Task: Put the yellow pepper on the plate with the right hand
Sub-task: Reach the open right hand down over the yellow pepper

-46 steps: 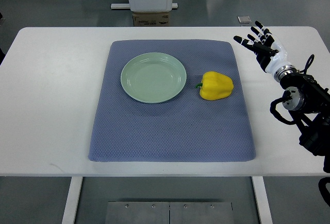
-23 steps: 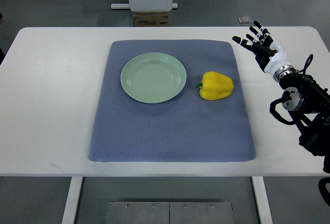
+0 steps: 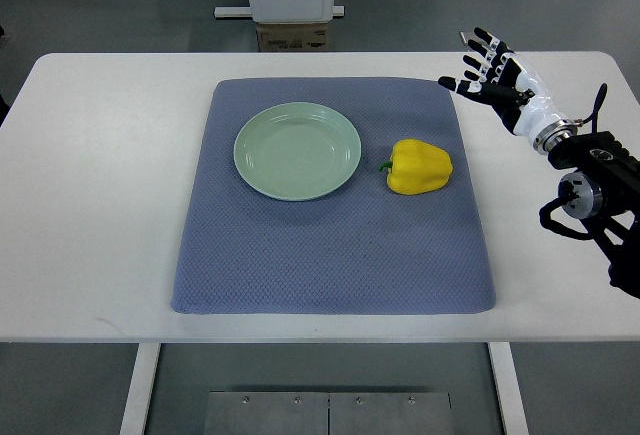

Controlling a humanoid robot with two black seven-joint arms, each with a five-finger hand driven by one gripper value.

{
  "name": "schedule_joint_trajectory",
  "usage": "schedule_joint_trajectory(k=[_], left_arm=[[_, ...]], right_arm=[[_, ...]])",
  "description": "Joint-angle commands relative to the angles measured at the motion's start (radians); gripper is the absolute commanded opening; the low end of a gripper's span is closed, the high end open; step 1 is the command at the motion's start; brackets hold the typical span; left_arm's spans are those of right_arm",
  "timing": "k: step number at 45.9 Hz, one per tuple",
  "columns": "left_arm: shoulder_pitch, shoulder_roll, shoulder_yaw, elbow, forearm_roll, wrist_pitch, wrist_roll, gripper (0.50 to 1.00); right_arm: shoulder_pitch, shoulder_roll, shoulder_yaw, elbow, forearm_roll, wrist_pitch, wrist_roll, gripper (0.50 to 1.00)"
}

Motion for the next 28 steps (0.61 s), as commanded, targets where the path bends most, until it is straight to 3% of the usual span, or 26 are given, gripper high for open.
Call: schedule_joint_trajectory(k=[1,28], left_arm=[[0.0,0.0,0.0,0.001,-0.001,0.0,0.0,1.0],[0.0,0.0,0.0,0.001,-0.001,0.0,0.0,1.0]], right_arm=[[0.031,-0.051,-0.108,0.035,-0.005,0.0,0.043,0.995],[0.192,-0.079,-0.475,0.053,-0.255,-0.02,0.177,0.989]])
